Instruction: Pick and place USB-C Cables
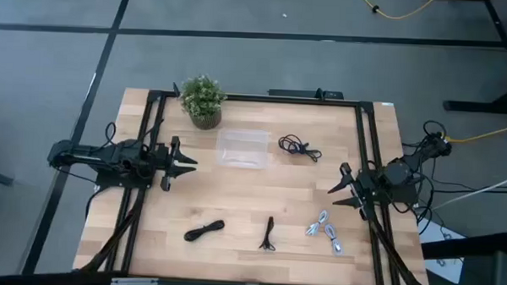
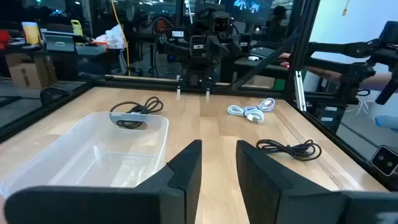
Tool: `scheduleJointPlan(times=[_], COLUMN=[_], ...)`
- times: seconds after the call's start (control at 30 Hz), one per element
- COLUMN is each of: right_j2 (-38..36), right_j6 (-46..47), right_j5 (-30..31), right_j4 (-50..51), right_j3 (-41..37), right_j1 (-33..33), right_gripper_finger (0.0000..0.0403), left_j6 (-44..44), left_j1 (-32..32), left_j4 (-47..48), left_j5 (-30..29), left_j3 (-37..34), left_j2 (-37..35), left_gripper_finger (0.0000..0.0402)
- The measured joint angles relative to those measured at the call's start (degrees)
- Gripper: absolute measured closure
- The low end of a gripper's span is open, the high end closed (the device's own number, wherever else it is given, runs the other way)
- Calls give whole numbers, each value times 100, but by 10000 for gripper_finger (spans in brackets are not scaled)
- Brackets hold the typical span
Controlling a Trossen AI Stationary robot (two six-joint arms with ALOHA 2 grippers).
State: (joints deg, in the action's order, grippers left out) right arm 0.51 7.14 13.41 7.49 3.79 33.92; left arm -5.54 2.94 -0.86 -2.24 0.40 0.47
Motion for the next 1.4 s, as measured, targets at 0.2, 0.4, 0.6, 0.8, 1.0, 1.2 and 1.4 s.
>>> scheduleJointPlan(times=[0.2, 0.4, 0.6, 0.8, 1.0, 1.2, 1.4], right_j2=[0, 0, 0, 0, 0, 1, 2], right_j6=[0, 1, 0, 5, 6, 11, 218], right_j5=[0, 0, 0, 2, 0, 30, 46], right_j4=[0, 0, 0, 0, 0, -106, -1371], right_j3=[0, 0, 0, 0, 0, 0, -4], right_j1=[1, 2, 0, 2, 2, 0, 0], right_gripper_finger=[228, 228, 228, 228, 228, 228, 228], left_j6=[0, 0, 0, 0, 5, 174, -468], left_j1=[1, 0, 1, 0, 1, 2, 2], left_j4=[1, 0, 0, 2, 0, -341, -1392], left_j5=[0, 0, 0, 0, 0, -125, -174], left_j3=[2, 2, 0, 0, 0, -2, -2], left_j2=[2, 2, 2, 0, 2, 0, 1], left_gripper_finger=[308, 308, 308, 308, 308, 308, 308])
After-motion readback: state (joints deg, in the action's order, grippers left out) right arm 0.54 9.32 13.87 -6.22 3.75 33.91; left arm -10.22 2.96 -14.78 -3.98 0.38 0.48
